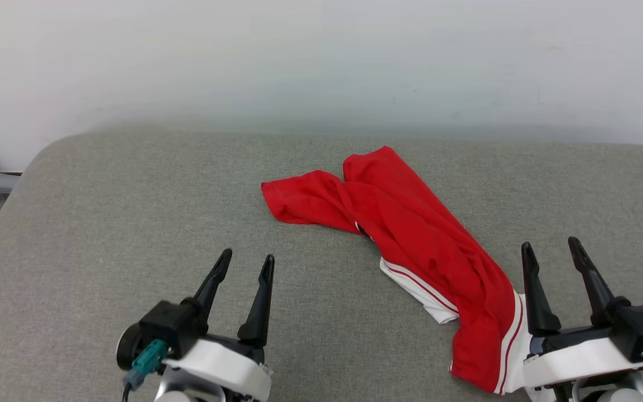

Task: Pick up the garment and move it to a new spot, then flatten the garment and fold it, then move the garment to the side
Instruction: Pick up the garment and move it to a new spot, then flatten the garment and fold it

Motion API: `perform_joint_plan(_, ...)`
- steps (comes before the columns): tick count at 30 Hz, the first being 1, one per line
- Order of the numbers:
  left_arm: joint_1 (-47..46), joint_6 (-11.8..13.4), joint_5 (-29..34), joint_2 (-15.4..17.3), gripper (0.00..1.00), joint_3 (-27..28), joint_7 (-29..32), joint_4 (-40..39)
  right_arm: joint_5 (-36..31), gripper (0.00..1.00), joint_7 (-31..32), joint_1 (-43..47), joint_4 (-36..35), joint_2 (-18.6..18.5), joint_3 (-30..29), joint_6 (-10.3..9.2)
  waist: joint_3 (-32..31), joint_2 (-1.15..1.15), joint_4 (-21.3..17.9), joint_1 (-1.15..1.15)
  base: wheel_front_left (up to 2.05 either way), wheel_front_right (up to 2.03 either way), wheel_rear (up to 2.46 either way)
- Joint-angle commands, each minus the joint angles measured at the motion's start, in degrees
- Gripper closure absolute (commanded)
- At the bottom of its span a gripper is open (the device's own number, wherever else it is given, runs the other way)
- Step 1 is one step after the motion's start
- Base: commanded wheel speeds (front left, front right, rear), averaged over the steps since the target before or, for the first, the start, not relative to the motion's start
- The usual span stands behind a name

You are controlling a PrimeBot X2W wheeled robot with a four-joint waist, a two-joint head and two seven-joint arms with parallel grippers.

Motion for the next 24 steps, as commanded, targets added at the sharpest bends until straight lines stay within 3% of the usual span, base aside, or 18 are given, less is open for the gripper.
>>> perform_joint_plan(1,1.6,-0.9,1.5,-0.9,0.00,1.2,-0.1,0.0,0.4,0.00,-0.1,0.7,-0.1,0.1,0.4,-0.04,0.0,0.00,-0.1,0.00,0.00,0.00,0.00)
perform_joint_plan(14,4.5,-7.4,7.0,-6.0,0.00,6.7,-0.1,3.7,0.5,0.00,-0.1,0.8,0.1,0.1,1.4,-0.04,-0.4,0.00,-1.1,0.00,0.00,0.00,0.00)
perform_joint_plan(21,2.5,-8.8,7.4,-7.5,0.00,6.8,-0.1,5.7,0.1,0.00,-0.1,0.2,-0.2,0.1,1.7,-0.04,0.5,0.00,-2.0,0.00,0.00,0.00,0.00)
perform_joint_plan(24,0.1,-9.3,6.3,-7.7,0.00,6.3,2.7,5.9,-0.2,0.00,-0.1,-0.5,-0.5,0.1,1.8,-0.04,1.5,0.00,-2.6,0.00,0.00,0.00,0.00)
